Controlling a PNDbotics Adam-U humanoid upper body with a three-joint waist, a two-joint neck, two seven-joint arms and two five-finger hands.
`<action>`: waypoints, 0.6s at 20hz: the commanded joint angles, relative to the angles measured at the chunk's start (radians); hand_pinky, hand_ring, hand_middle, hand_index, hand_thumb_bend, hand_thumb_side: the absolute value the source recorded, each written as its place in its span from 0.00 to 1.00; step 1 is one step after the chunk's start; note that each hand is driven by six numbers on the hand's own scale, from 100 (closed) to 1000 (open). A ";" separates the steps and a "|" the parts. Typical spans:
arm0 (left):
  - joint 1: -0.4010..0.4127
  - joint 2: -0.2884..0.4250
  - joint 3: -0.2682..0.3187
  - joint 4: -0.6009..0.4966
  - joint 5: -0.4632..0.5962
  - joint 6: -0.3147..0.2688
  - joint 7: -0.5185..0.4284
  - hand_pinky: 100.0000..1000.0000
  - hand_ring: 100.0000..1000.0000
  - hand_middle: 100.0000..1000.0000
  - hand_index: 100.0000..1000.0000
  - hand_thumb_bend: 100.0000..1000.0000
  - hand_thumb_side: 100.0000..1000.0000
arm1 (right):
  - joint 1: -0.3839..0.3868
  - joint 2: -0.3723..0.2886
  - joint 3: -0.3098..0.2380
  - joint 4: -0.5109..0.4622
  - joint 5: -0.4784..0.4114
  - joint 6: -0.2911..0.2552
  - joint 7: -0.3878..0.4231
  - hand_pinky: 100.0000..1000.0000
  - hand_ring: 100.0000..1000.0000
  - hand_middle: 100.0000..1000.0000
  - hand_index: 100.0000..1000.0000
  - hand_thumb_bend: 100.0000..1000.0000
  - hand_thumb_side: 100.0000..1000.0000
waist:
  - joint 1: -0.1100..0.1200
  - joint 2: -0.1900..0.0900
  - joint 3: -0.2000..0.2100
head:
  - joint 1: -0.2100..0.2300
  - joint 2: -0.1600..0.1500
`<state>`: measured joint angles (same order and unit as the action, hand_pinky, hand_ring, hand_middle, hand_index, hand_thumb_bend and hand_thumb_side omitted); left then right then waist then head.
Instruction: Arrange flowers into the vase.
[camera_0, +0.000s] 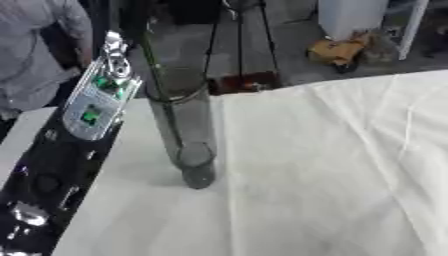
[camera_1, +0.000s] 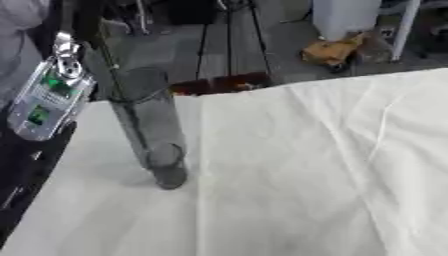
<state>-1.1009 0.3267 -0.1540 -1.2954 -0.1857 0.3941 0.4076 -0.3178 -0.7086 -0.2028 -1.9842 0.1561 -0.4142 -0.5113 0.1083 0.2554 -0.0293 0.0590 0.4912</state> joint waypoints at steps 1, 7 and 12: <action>-0.013 0.032 0.001 -0.019 -0.015 -0.001 -0.013 0.00 0.24 0.32 0.32 0.00 0.97 | -0.010 -0.021 -0.011 -0.016 0.000 -0.001 -0.004 0.89 1.00 0.80 0.89 0.00 1.00 | -0.012 -0.023 0.002 | -0.004 -0.010; 0.001 0.043 -0.014 -0.020 -0.039 -0.004 -0.046 0.00 0.31 0.40 0.40 0.00 0.98 | -0.009 -0.020 -0.012 -0.016 0.001 0.000 -0.006 0.89 1.00 0.80 0.89 0.00 1.00 | -0.013 -0.024 0.005 | -0.008 -0.013; 0.017 0.056 -0.012 -0.032 -0.057 -0.007 -0.062 0.03 0.35 0.44 0.44 0.00 1.00 | -0.006 -0.020 -0.014 -0.016 0.002 0.001 -0.008 0.89 1.00 0.80 0.89 0.00 1.00 | -0.015 -0.024 0.007 | -0.013 -0.016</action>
<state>-1.0670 0.3449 -0.1725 -1.3030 -0.2350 0.3892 0.3498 -0.3171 -0.7084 -0.2032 -1.9842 0.1561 -0.4145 -0.5154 0.1028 0.2529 -0.0236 0.0497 0.4877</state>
